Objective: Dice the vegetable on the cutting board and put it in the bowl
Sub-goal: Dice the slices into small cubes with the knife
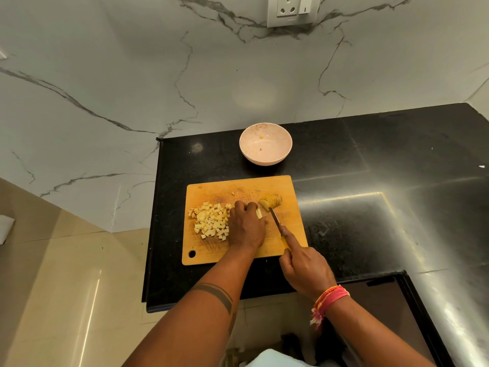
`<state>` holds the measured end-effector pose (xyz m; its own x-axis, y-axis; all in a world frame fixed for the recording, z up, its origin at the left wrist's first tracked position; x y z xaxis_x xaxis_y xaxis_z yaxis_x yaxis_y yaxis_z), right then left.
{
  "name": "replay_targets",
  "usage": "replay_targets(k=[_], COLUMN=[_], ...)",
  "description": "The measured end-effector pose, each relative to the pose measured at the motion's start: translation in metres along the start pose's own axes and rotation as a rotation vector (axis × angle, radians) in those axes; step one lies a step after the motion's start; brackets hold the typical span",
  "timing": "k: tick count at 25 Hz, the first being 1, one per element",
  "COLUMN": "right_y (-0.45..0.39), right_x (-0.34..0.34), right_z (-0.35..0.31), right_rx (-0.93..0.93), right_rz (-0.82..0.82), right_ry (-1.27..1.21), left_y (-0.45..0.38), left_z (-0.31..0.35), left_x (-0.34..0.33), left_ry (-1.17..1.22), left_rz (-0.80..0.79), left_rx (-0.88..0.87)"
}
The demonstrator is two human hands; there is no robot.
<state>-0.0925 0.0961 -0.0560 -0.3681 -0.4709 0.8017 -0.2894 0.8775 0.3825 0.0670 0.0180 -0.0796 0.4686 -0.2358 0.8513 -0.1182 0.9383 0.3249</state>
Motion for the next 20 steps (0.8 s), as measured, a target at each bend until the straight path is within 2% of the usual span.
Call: replay_targets(k=[6,15,20], right_y=[-0.005,-0.014,-0.016], right_x=[-0.009,-0.027,-0.024], right_z=[-0.01,-0.025,-0.02], right_rx=[-0.002,-0.006,-0.001], right_rz=[-0.058,-0.128,-0.083], right_ry=[0.039,0.05,0.022], left_y=[-0.004,-0.004,-0.006], left_z=[-0.016,-0.026,-0.026], left_x=[0.006,0.01,0.012], left_ry=[0.022,0.07,0.08], left_rz=[-0.072,-0.059,-0.067], left_rx=[-0.184,-0.101,-0.111])
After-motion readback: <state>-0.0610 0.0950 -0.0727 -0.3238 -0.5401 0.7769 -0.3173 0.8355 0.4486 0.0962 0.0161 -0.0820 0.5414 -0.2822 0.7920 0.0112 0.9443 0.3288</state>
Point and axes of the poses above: each hand's wrist, its own y-axis away from the middle knuckle, its own x-axis out of the back of the hand, z = x × y, the point moved 4 cm from there along -y, towards the middle knuckle, and after that the axes turned 12 degrees about -z, right-handed, at the moved point
